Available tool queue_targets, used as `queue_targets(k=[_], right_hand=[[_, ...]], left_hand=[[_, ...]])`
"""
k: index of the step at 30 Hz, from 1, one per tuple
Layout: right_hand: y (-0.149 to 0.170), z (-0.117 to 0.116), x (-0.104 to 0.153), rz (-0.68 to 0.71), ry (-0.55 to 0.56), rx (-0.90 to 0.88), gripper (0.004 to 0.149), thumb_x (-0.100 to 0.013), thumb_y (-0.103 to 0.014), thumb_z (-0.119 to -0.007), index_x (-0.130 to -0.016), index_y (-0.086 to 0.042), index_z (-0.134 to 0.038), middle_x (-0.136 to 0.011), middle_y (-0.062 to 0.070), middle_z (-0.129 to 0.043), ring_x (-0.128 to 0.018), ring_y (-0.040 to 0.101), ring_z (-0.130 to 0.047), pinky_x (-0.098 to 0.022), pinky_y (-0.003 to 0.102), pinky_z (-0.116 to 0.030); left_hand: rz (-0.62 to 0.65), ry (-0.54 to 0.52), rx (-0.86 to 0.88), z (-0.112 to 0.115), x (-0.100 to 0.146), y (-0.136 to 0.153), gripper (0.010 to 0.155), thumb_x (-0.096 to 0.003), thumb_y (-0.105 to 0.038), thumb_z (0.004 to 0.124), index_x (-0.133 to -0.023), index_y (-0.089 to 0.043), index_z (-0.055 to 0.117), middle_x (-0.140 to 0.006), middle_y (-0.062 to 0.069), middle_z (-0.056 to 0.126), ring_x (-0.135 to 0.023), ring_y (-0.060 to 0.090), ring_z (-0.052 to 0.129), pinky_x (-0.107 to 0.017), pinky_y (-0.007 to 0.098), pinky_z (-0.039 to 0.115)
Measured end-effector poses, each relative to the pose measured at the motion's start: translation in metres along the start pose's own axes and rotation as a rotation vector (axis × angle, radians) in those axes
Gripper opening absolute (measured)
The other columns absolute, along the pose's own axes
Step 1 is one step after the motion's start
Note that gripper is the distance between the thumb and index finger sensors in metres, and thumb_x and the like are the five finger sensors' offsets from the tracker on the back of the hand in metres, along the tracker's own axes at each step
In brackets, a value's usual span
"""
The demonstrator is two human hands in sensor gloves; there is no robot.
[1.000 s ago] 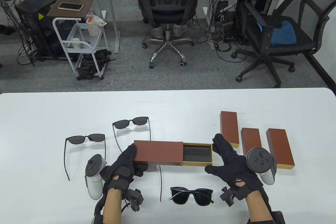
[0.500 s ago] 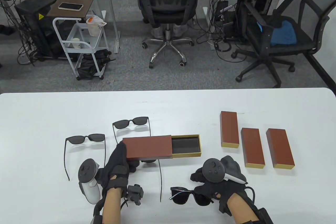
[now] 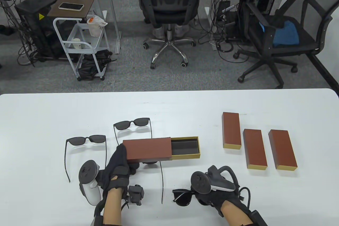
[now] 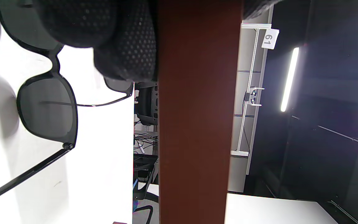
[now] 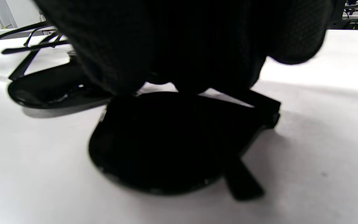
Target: Slide to open storage boxes and store sunglasses
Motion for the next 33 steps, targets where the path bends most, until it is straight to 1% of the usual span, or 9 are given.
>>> queue_targets(k=[5, 8, 11, 15, 18, 22, 25, 29, 33], right_hand=[[0.0, 0.001, 0.002, -0.002, 0.05, 0.046, 0.038, -0.033, -0.033, -0.093, -0.07, -0.026, -0.091, -0.072, 0.007, -0.097, -0.061, 0.032, -0.096, -0.05, 0.052, -0.079], [0.005, 0.01, 0.005, -0.025, 0.092, 0.038, 0.038, -0.033, -0.032, -0.092, -0.07, -0.026, -0.091, -0.073, 0.007, -0.096, -0.062, 0.032, -0.094, -0.051, 0.052, -0.078], [0.012, 0.03, 0.013, -0.052, 0.181, -0.014, 0.038, -0.034, -0.029, -0.091, -0.071, -0.026, -0.09, -0.074, 0.008, -0.094, -0.063, 0.033, -0.092, -0.053, 0.053, -0.075], [0.022, 0.067, 0.028, -0.089, 0.321, -0.046, 0.037, -0.034, -0.029, -0.09, -0.072, -0.027, -0.09, -0.075, 0.008, -0.092, -0.064, 0.032, -0.09, -0.053, 0.053, -0.074], [0.024, 0.082, 0.038, -0.126, 0.381, -0.103, 0.038, -0.035, -0.028, -0.09, -0.073, -0.026, -0.09, -0.075, 0.009, -0.092, -0.064, 0.034, -0.09, -0.053, 0.054, -0.074], [0.018, 0.099, 0.049, -0.141, 0.421, 0.006, 0.038, -0.035, -0.028, -0.089, -0.073, -0.027, -0.09, -0.075, 0.009, -0.091, -0.064, 0.033, -0.089, -0.053, 0.054, -0.074], [0.016, 0.119, 0.054, -0.156, 0.466, 0.046, 0.038, -0.035, -0.028, -0.089, -0.072, -0.027, -0.09, -0.075, 0.009, -0.091, -0.064, 0.033, -0.089, -0.053, 0.054, -0.074], [0.015, 0.147, 0.056, -0.171, 0.517, 0.085, 0.038, -0.035, -0.028, -0.089, -0.073, -0.027, -0.09, -0.075, 0.009, -0.091, -0.064, 0.033, -0.089, -0.053, 0.054, -0.074], [0.014, 0.169, 0.053, -0.212, 0.543, 0.201, 0.038, -0.035, -0.028, -0.089, -0.073, -0.028, -0.09, -0.075, 0.008, -0.091, -0.064, 0.033, -0.089, -0.053, 0.053, -0.074]], left_hand=[[-0.004, 0.005, -0.008, 0.001, -0.001, 0.001, 0.072, -0.062, -0.06, 0.05, -0.115, -0.011, 0.047, -0.087, 0.011, 0.084, -0.059, 0.023, 0.095, -0.044, 0.044, 0.081], [-0.003, 0.004, -0.004, 0.001, -0.002, 0.001, 0.072, -0.0619, -0.059, 0.05, -0.115, -0.011, 0.047, -0.088, 0.011, 0.084, -0.059, 0.023, 0.095, -0.044, 0.044, 0.081], [-0.012, 0.002, 0.013, 0.002, -0.002, 0.003, 0.072, -0.0618, -0.059, 0.05, -0.115, -0.011, 0.047, -0.088, 0.011, 0.084, -0.059, 0.023, 0.095, -0.043, 0.044, 0.081], [-0.045, -0.024, 0.005, 0.001, 0.0, 0.005, 0.073, -0.0616, -0.059, 0.051, -0.114, -0.009, 0.049, -0.086, 0.012, 0.085, -0.056, 0.023, 0.096, -0.04, 0.043, 0.083], [-0.051, -0.04, -0.001, -0.001, 0.0, 0.006, 0.073, -0.0616, -0.059, 0.051, -0.114, -0.009, 0.049, -0.086, 0.012, 0.085, -0.056, 0.023, 0.096, -0.04, 0.043, 0.083], [-0.053, -0.049, -0.024, 0.0, 0.0, 0.007, 0.073, -0.0614, -0.058, 0.051, -0.114, -0.009, 0.049, -0.086, 0.013, 0.086, -0.056, 0.024, 0.096, -0.04, 0.043, 0.083], [-0.059, -0.043, -0.027, 0.003, 0.0, 0.009, 0.073, -0.0613, -0.058, 0.051, -0.114, -0.009, 0.049, -0.086, 0.013, 0.086, -0.056, 0.024, 0.096, -0.04, 0.043, 0.083], [-0.065, -0.029, -0.019, 0.006, 0.001, 0.01, 0.073, -0.0613, -0.058, 0.051, -0.114, -0.008, 0.049, -0.086, 0.013, 0.086, -0.056, 0.024, 0.096, -0.04, 0.043, 0.083], [-0.068, -0.011, -0.023, 0.009, 0.002, 0.011, 0.073, -0.0613, -0.058, 0.051, -0.114, -0.008, 0.049, -0.086, 0.013, 0.086, -0.056, 0.024, 0.096, -0.04, 0.044, 0.083]])
Point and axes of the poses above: the tracker on the back of each hand, its own y axis roughly to the little-finger side, its own x axis roughly from the fingertips to the wrist, z = x × y, the point moved 4 cm from there along -x, roughly from the wrist to the fingertips
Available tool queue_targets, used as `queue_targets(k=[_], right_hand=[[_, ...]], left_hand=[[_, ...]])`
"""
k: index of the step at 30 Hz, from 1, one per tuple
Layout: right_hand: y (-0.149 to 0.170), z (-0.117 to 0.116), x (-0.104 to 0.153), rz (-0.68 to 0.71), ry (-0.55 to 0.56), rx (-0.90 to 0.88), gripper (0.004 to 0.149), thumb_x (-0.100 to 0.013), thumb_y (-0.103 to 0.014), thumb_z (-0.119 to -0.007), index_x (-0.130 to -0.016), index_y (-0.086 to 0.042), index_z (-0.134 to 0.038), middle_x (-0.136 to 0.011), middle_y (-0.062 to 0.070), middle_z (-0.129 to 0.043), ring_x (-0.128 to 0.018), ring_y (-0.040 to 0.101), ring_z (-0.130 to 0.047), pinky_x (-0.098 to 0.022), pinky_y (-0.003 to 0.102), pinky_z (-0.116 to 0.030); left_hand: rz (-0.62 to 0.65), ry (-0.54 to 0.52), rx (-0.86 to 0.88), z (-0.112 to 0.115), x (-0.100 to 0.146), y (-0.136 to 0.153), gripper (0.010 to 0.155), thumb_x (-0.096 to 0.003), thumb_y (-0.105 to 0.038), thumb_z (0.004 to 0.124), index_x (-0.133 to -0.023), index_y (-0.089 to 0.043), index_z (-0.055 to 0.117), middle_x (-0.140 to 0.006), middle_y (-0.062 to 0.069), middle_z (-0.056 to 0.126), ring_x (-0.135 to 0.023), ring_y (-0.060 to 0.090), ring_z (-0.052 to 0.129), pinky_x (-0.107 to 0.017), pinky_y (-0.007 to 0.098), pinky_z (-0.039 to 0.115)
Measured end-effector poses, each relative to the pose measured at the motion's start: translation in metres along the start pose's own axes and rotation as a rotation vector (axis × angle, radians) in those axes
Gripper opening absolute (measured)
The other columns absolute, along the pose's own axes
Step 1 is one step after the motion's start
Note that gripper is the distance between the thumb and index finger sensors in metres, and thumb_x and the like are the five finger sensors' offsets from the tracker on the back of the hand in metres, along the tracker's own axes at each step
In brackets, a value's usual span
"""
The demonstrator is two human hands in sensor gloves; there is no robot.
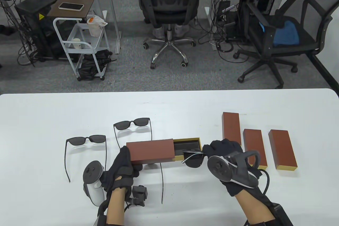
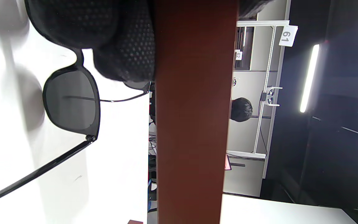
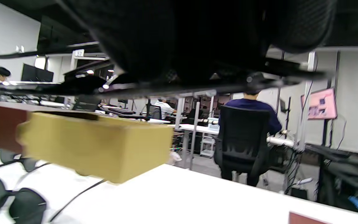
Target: Slide to open storage boxes and store sunglasses
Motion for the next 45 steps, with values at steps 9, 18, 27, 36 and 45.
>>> queue_targets(k=[9, 18, 27, 36, 45], right_hand=[[-0.014, 0.009, -0.017, 0.051, -0.024, 0.262, 0.037, -0.034, -0.028, -0.09, -0.072, -0.029, -0.091, -0.075, 0.008, -0.091, -0.064, 0.032, -0.089, -0.053, 0.053, -0.074], [-0.039, -0.001, -0.02, 0.134, -0.064, 0.414, 0.037, -0.033, -0.029, -0.091, -0.07, -0.03, -0.092, -0.072, 0.006, -0.093, -0.062, 0.03, -0.091, -0.052, 0.052, -0.075], [-0.046, -0.001, -0.025, 0.105, -0.1, 0.302, 0.037, -0.026, -0.031, -0.097, -0.063, -0.032, -0.096, -0.065, 0.001, -0.099, -0.056, 0.025, -0.096, -0.049, 0.048, -0.08], [-0.042, -0.006, -0.032, 0.038, -0.158, 0.099, 0.037, -0.025, -0.031, -0.098, -0.062, -0.032, -0.097, -0.064, 0.0, -0.101, -0.055, 0.025, -0.098, -0.048, 0.048, -0.081], [-0.044, -0.008, -0.036, -0.011, -0.13, 0.017, 0.037, -0.023, -0.034, -0.101, -0.059, -0.034, -0.098, -0.06, -0.002, -0.103, -0.051, 0.023, -0.101, -0.045, 0.045, -0.084]], left_hand=[[0.003, 0.049, -0.009, 0.011, 0.0, -0.002, 0.073, -0.0613, -0.058, 0.051, -0.114, -0.008, 0.05, -0.085, 0.013, 0.086, -0.056, 0.024, 0.096, -0.04, 0.044, 0.083], [0.009, 0.098, 0.003, 0.019, 0.002, -0.003, 0.072, -0.0613, -0.057, 0.051, -0.114, -0.007, 0.05, -0.085, 0.014, 0.086, -0.056, 0.024, 0.096, -0.04, 0.044, 0.083], [0.018, 0.138, -0.038, 0.028, 0.003, -0.006, 0.072, -0.0612, -0.057, 0.051, -0.114, -0.007, 0.048, -0.086, 0.014, 0.085, -0.056, 0.025, 0.096, -0.04, 0.045, 0.083], [0.021, 0.213, 0.005, 0.035, 0.004, -0.005, 0.072, -0.0612, -0.056, 0.049, -0.114, -0.008, 0.047, -0.086, 0.013, 0.084, -0.057, 0.024, 0.095, -0.042, 0.045, 0.082], [-0.01, 0.241, 0.004, 0.037, 0.004, -0.002, 0.073, -0.061, -0.055, 0.045, -0.114, -0.006, 0.045, -0.086, 0.014, 0.084, -0.056, 0.023, 0.095, -0.041, 0.044, 0.082]])
Point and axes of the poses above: the tracker on the back of each hand, its own y axis roughly to the little-finger side, its own x axis roughly from the fingertips to the wrist, z = x × y, the point moved 4 cm from there along -x, roughly from the wrist to the fingertips
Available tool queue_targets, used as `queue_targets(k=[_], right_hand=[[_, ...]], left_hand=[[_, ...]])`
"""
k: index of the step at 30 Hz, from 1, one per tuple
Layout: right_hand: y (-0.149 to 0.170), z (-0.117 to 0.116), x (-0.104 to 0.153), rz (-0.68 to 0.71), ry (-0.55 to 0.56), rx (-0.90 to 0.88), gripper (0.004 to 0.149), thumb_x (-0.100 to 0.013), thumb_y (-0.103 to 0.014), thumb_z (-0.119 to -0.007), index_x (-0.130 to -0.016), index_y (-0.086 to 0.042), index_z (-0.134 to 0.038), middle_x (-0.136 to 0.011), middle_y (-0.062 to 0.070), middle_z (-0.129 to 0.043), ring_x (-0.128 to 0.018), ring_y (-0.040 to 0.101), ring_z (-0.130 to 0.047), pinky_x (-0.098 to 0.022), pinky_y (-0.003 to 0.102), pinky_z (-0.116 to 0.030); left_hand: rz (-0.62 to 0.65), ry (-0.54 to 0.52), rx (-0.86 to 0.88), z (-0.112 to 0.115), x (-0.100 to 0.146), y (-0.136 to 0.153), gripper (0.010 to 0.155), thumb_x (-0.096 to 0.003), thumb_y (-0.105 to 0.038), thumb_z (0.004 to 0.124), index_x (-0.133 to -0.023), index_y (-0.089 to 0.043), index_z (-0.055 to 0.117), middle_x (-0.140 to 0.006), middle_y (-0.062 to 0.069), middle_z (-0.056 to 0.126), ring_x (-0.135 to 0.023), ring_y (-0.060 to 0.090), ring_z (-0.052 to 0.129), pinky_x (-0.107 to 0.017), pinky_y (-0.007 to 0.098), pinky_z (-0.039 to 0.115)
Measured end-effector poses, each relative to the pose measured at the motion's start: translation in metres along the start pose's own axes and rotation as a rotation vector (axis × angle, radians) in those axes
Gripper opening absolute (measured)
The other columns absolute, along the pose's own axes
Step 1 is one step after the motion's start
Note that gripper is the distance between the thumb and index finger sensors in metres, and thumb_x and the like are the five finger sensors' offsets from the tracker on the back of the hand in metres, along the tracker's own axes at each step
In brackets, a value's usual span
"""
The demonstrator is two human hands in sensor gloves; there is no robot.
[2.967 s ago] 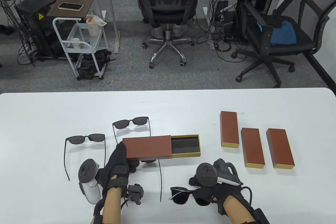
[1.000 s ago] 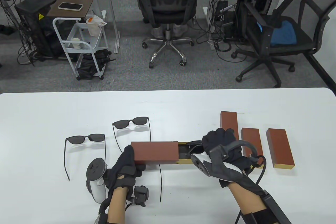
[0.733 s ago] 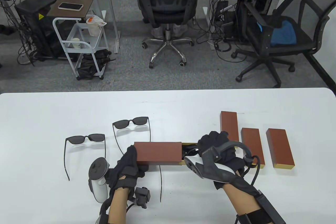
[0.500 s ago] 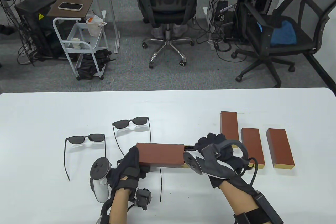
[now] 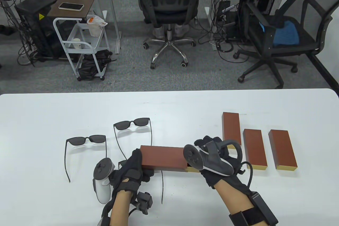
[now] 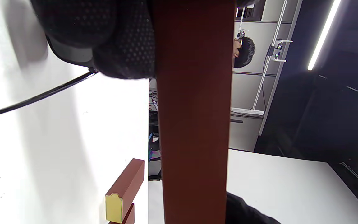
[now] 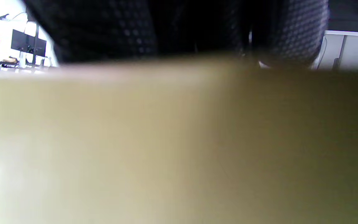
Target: Slide to open storage boxes and store sunglasses
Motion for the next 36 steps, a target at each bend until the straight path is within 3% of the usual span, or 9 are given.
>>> queue_targets(k=[7, 9, 13, 16, 20, 24, 27, 29, 36], right_hand=[[0.004, 0.001, 0.0, 0.026, 0.049, -0.065, 0.04, -0.023, -0.036, -0.1, -0.062, -0.031, -0.097, -0.062, 0.001, -0.103, -0.051, 0.025, -0.101, -0.044, 0.046, -0.084], [0.008, -0.001, 0.0, 0.023, 0.036, -0.108, 0.037, -0.027, -0.04, -0.096, -0.063, -0.032, -0.096, -0.063, 0.0, -0.103, -0.052, 0.025, -0.101, -0.044, 0.047, -0.084], [0.026, 0.002, 0.004, -0.021, 0.095, -0.272, 0.037, -0.033, -0.04, -0.089, -0.068, -0.03, -0.093, -0.071, 0.002, -0.099, -0.062, 0.029, -0.098, -0.048, 0.049, -0.082], [0.05, -0.003, 0.009, -0.071, 0.164, -0.374, 0.045, -0.035, -0.046, -0.084, -0.076, -0.03, -0.086, -0.082, 0.006, -0.091, -0.071, 0.033, -0.092, -0.052, 0.051, -0.079], [0.09, -0.028, 0.021, -0.23, 0.216, -0.556, 0.057, -0.035, -0.057, -0.079, -0.084, -0.028, -0.078, -0.089, 0.01, -0.082, -0.075, 0.037, -0.088, -0.052, 0.051, -0.079], [0.117, -0.07, 0.035, -0.407, 0.164, -0.959, 0.063, -0.035, -0.061, -0.076, -0.088, -0.025, -0.074, -0.092, 0.014, -0.078, -0.071, 0.039, -0.09, -0.048, 0.05, -0.081], [0.123, -0.1, 0.047, -0.505, 0.171, -1.304, 0.061, -0.037, -0.06, -0.076, -0.086, -0.025, -0.077, -0.091, 0.017, -0.078, -0.066, 0.04, -0.093, -0.042, 0.05, -0.084], [0.122, -0.116, 0.052, -0.53, 0.17, -1.421, 0.057, -0.038, -0.058, -0.078, -0.084, -0.025, -0.08, -0.09, 0.015, -0.081, -0.064, 0.041, -0.094, -0.039, 0.049, -0.085], [0.119, -0.136, 0.059, -0.514, 0.131, -1.439, 0.052, -0.038, -0.056, -0.081, -0.082, -0.027, -0.081, -0.088, 0.014, -0.083, -0.06, 0.034, -0.098, -0.037, 0.044, -0.087]], left_hand=[[-0.015, -0.024, 0.027, -0.002, 0.0, 0.004, 0.072, -0.061, -0.055, 0.045, -0.114, -0.006, 0.045, -0.086, 0.014, 0.084, -0.057, 0.024, 0.095, -0.042, 0.045, 0.082], [-0.02, -0.023, 0.03, -0.002, -0.001, 0.005, 0.072, -0.061, -0.055, 0.046, -0.115, -0.006, 0.045, -0.086, 0.014, 0.083, -0.057, 0.024, 0.094, -0.042, 0.046, 0.081], [-0.013, -0.039, 0.03, -0.006, -0.001, 0.005, 0.072, -0.0608, -0.055, 0.045, -0.115, -0.006, 0.045, -0.087, 0.014, 0.083, -0.058, 0.024, 0.094, -0.043, 0.045, 0.081], [-0.005, -0.045, 0.036, -0.007, 0.0, 0.005, 0.072, -0.0607, -0.055, 0.045, -0.115, -0.007, 0.045, -0.087, 0.014, 0.083, -0.058, 0.024, 0.094, -0.043, 0.045, 0.081], [0.003, -0.049, 0.027, -0.009, -0.001, 0.005, 0.072, -0.0605, -0.055, 0.044, -0.115, -0.008, 0.044, -0.087, 0.013, 0.082, -0.058, 0.024, 0.093, -0.043, 0.045, 0.081], [0.01, -0.059, 0.029, -0.009, -0.001, 0.005, 0.072, -0.0603, -0.055, 0.043, -0.115, -0.008, 0.043, -0.088, 0.013, 0.081, -0.059, 0.023, 0.093, -0.044, 0.045, 0.081], [0.012, -0.067, 0.029, -0.01, -0.002, 0.006, 0.072, -0.0601, -0.055, 0.043, -0.116, -0.009, 0.042, -0.089, 0.013, 0.08, -0.06, 0.024, 0.092, -0.045, 0.045, 0.08], [0.007, -0.065, 0.035, -0.009, -0.002, 0.007, 0.072, -0.0601, -0.055, 0.043, -0.116, -0.009, 0.041, -0.089, 0.013, 0.08, -0.061, 0.024, 0.092, -0.045, 0.045, 0.08], [0.004, -0.068, 0.025, -0.008, -0.002, 0.008, 0.072, -0.06, -0.055, 0.043, -0.116, -0.009, 0.04, -0.09, 0.014, 0.079, -0.062, 0.025, 0.091, -0.046, 0.046, 0.079]])
Point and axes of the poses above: the tracker on the back of each hand, its own y axis roughly to the little-finger side, its own x axis roughly from the fingertips to the wrist, z = x × y, the point moved 4 cm from there along -x, roughly from the wrist to the fingertips
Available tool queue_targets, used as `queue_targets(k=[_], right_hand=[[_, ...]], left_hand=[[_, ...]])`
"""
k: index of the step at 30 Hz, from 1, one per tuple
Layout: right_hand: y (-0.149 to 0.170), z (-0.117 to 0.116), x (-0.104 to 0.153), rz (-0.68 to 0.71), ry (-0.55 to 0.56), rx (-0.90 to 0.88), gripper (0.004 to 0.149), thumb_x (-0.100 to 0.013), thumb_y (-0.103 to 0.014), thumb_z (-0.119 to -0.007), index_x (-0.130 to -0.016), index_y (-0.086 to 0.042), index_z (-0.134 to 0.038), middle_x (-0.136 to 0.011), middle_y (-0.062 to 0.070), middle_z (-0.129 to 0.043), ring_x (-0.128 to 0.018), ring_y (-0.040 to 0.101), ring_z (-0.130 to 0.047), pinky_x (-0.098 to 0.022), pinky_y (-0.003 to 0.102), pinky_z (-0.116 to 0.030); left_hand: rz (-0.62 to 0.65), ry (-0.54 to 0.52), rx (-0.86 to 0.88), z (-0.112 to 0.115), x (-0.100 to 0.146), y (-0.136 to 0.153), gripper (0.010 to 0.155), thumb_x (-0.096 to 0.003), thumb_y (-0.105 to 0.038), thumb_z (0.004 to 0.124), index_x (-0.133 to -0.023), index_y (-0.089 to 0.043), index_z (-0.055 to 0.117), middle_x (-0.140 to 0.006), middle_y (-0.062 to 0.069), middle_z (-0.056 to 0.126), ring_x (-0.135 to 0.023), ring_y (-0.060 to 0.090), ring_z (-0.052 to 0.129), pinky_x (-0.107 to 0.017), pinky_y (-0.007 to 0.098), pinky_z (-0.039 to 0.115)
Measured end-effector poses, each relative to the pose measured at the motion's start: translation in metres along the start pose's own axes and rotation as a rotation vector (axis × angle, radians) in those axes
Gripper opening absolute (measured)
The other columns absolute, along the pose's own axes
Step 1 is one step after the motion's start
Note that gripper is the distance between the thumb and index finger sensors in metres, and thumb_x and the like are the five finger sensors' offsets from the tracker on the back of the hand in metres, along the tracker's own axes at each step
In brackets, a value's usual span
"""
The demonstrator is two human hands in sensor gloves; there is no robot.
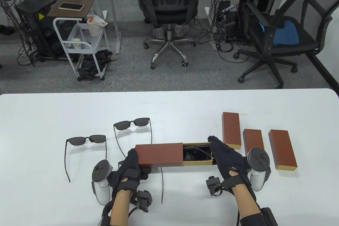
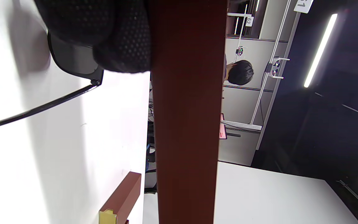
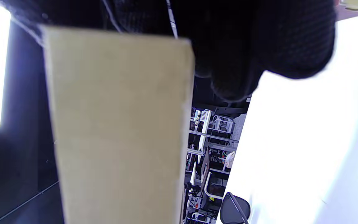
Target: Slide to open storage boxes and store sunglasses
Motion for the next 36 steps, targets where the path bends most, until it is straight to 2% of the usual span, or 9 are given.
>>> queue_targets(k=[4, 12, 20, 23, 26, 28, 36], right_hand=[[0.007, 0.005, 0.003, 0.016, 0.04, 0.084, 0.048, -0.037, -0.052, -0.084, -0.078, -0.027, -0.085, -0.084, 0.013, -0.087, -0.058, 0.032, -0.099, -0.037, 0.044, -0.088], [0.017, 0.011, 0.004, -0.039, 0.046, 0.061, 0.042, -0.038, -0.042, -0.086, -0.075, -0.023, -0.088, -0.081, 0.015, -0.088, -0.055, 0.034, -0.099, -0.036, 0.045, -0.087], [0.01, 0.012, 0.009, -0.001, 0.113, 0.042, 0.043, -0.038, -0.037, -0.087, -0.079, -0.026, -0.083, -0.082, 0.015, -0.087, -0.058, 0.036, -0.098, -0.04, 0.047, -0.087], [0.006, 0.008, 0.01, 0.084, 0.077, -0.077, 0.048, -0.041, -0.044, -0.079, -0.084, -0.023, -0.078, -0.091, 0.014, -0.078, -0.07, 0.037, -0.091, -0.049, 0.048, -0.083], [0.005, -0.001, 0.013, 0.115, -0.008, -0.224, 0.062, -0.042, -0.053, -0.072, -0.093, -0.02, -0.063, -0.101, 0.017, -0.058, -0.086, 0.043, -0.07, -0.06, 0.052, -0.071], [0.003, -0.005, 0.013, 0.132, -0.051, -0.243, 0.07, -0.042, -0.059, -0.068, -0.097, -0.02, -0.052, -0.106, 0.015, -0.045, -0.092, 0.044, -0.056, -0.065, 0.052, -0.062], [0.002, -0.021, 0.015, 0.153, -0.208, -0.263, 0.081, -0.041, -0.069, -0.059, -0.101, -0.02, -0.038, -0.109, 0.013, -0.028, -0.097, 0.041, -0.036, -0.07, 0.052, -0.049]], left_hand=[[-0.009, 0.014, -0.016, 0.001, -0.002, 0.002, 0.072, -0.0599, -0.054, 0.044, -0.116, -0.009, 0.04, -0.091, 0.015, 0.078, -0.063, 0.027, 0.091, -0.047, 0.048, 0.078], [-0.027, 0.053, -0.042, 0.009, -0.004, 0.006, 0.072, -0.06, -0.054, 0.044, -0.117, -0.01, 0.039, -0.092, 0.016, 0.077, -0.064, 0.028, 0.09, -0.048, 0.049, 0.077], [-0.019, 0.066, -0.019, 0.011, -0.004, 0.006, 0.071, -0.0603, -0.054, 0.045, -0.118, -0.013, 0.037, -0.095, 0.015, 0.076, -0.068, 0.028, 0.089, -0.051, 0.049, 0.077], [-0.015, 0.073, 0.027, 0.013, -0.004, 0.005, 0.071, -0.0605, -0.054, 0.044, -0.117, -0.012, 0.036, -0.096, 0.014, 0.076, -0.068, 0.027, 0.09, -0.051, 0.048, 0.078], [-0.007, 0.091, 0.056, 0.018, -0.003, 0.002, 0.072, -0.0609, -0.055, 0.046, -0.117, -0.011, 0.036, -0.097, 0.014, 0.077, -0.07, 0.028, 0.091, -0.051, 0.048, 0.079], [-0.012, 0.119, 0.059, 0.023, -0.002, 0.001, 0.072, -0.0612, -0.054, 0.047, -0.117, -0.01, 0.036, -0.097, 0.015, 0.077, -0.07, 0.028, 0.092, -0.051, 0.048, 0.08], [-0.013, 0.222, 0.068, 0.04, -0.001, -0.005, 0.073, -0.0619, -0.054, 0.051, -0.116, -0.008, 0.035, -0.099, 0.017, 0.077, -0.074, 0.031, 0.093, -0.052, 0.049, 0.08]])
Point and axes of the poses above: the tracker on the back of each hand, its own y axis roughly to the little-finger side, its own x axis roughly from the fingertips to the wrist, z = x × y, the point moved 4 cm from there along -x, roughly from the wrist to the fingertips
